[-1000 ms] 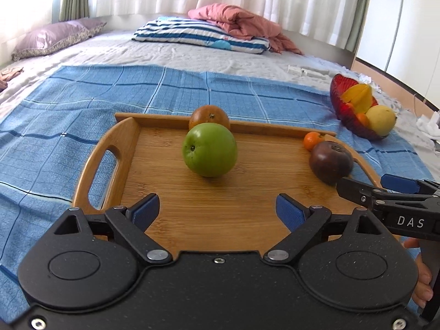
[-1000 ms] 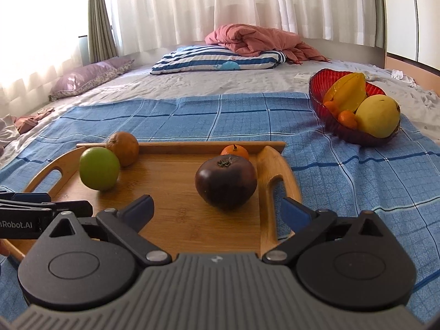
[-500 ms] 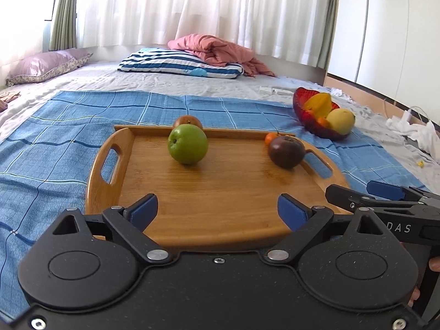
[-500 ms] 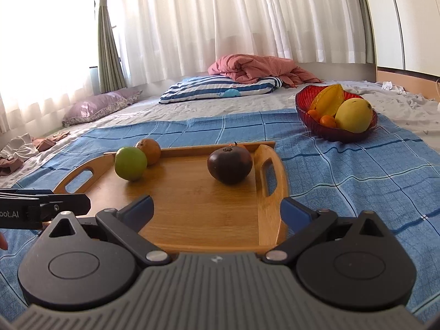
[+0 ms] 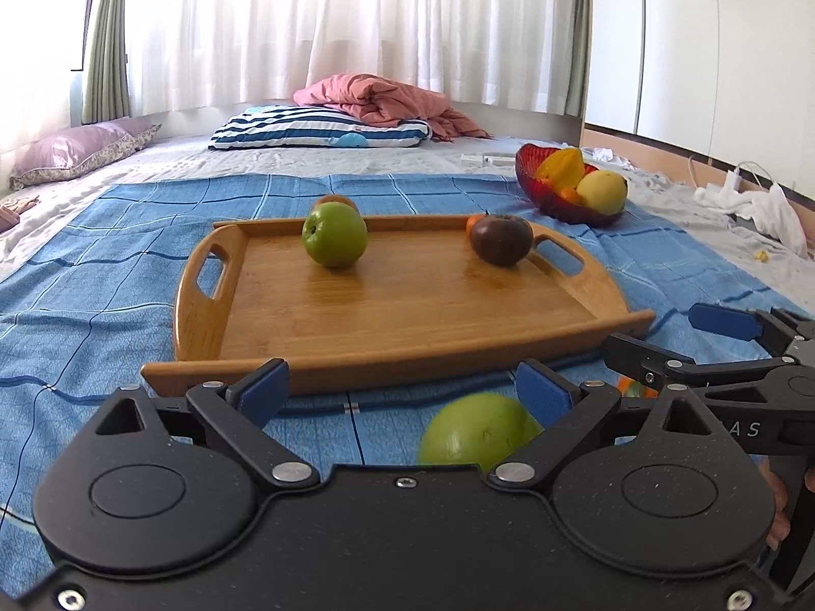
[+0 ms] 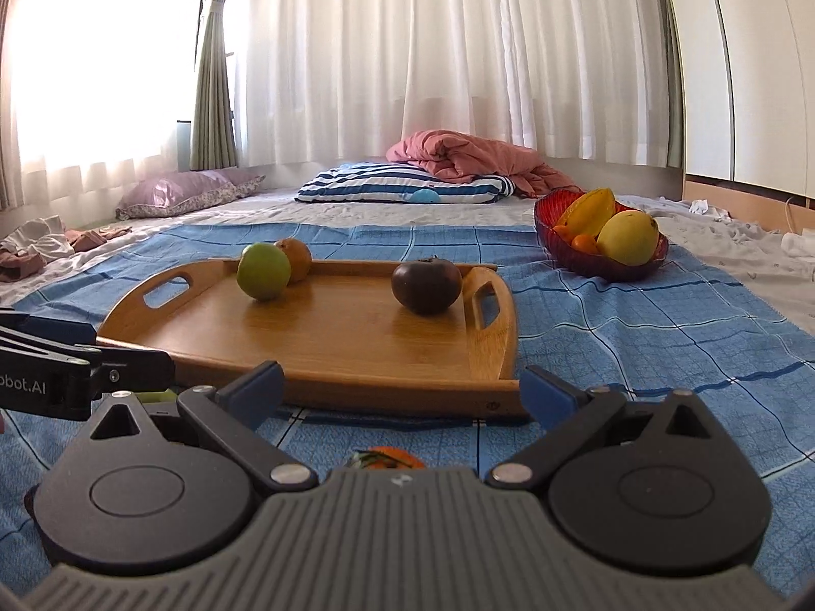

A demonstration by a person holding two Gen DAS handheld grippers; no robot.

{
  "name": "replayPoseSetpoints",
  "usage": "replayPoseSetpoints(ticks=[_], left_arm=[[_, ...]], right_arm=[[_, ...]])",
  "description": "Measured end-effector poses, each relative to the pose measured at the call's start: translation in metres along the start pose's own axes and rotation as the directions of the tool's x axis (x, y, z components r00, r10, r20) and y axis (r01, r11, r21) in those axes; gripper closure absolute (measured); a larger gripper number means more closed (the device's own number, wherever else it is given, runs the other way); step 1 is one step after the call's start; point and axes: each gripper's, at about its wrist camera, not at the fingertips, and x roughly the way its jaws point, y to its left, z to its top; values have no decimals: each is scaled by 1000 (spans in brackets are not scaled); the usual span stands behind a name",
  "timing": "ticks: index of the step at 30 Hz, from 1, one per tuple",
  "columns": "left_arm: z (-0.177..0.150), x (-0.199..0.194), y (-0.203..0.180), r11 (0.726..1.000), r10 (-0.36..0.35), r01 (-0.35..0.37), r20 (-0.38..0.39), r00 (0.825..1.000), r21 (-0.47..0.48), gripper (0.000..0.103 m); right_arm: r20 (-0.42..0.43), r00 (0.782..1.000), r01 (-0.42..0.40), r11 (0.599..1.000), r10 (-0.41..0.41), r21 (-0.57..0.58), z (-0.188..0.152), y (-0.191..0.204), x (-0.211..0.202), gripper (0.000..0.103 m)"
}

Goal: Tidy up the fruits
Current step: 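Move both grippers back off the tray toward a large green apple and a mandarin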

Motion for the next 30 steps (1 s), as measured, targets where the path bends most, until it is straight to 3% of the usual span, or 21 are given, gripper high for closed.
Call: replayPoseSetpoints(ticks=[12,30], left_arm=[[-15,-15,-9,998,-30,27,55,998,53,6],[-26,-5,-15,998,-50,50,-5,999,49,7]], right_arm=[[-2,1000,26,999,-26,-23,-13,7,-7,0],[-33,999,11,1000,-12,-24,-21,7,-2,0]])
